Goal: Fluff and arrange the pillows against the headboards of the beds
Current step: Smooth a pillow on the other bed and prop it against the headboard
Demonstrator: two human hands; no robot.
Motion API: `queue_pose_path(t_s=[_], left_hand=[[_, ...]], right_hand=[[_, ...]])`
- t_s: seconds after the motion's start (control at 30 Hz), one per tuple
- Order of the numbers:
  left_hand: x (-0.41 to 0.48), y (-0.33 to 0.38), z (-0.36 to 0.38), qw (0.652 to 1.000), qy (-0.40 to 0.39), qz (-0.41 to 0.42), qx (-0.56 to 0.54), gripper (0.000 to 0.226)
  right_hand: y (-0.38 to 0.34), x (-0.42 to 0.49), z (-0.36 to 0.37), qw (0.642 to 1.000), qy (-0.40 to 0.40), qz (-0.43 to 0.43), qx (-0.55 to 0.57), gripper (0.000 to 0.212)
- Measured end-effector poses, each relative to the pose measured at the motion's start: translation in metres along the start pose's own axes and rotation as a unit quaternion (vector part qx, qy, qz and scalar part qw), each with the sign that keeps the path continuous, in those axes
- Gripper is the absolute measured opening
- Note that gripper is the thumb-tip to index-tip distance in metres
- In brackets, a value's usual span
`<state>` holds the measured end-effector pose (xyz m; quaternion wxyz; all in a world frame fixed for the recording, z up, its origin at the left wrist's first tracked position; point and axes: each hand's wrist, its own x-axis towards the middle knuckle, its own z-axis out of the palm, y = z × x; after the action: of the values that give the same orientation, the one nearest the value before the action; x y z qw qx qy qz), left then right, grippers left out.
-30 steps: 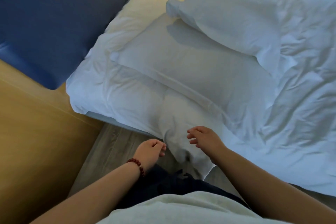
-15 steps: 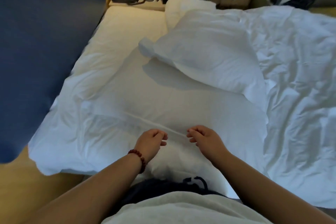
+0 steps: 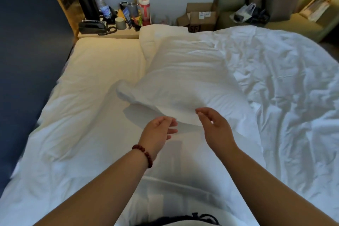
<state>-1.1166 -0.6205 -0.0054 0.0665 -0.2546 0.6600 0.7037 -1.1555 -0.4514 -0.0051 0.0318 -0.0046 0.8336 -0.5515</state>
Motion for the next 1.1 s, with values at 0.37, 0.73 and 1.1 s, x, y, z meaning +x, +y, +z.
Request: queue_pose_path(t_s=[0.37,0.73,1.1], left_hand=[[0.079,0.090,0.043,0.989,0.081,0.121,0.030,0.016],[0.245,0.130,0.044,0.817,0.096,0.027,0.568,0.051],[0.363,0.124,0.040,0.908,0.093,-0.133,0.387,0.103]], right_hand=[[-0.011,0.132,-0.043,0.998,-0.030,-0.060,-0.003,0.016],[0.019,0.296,-0.031,0.951,-0.062,-0.035,-0.300,0.048],[0.086,0.376,-0.028,0.950,-0.009,0.232,-0.208,0.115]])
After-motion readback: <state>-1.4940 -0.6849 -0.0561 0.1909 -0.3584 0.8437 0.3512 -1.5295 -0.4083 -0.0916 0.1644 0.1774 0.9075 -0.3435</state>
